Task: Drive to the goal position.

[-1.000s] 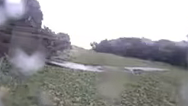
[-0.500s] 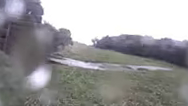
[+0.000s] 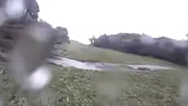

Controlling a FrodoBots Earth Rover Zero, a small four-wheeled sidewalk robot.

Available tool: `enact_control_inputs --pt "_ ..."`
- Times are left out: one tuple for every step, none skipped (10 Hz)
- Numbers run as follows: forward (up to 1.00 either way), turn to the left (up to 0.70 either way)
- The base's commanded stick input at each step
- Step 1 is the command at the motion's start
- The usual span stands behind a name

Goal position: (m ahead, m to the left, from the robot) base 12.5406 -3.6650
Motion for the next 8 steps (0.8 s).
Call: enact_control_inputs --pt "0.85 -0.32" --pt "0.85 -0.34" --pt "0.85 -0.34" --pt "0.85 -0.34" --pt "0.85 0.0" --pt "0.85 0.0" --pt "0.85 0.0" --pt "0.85 -0.11"
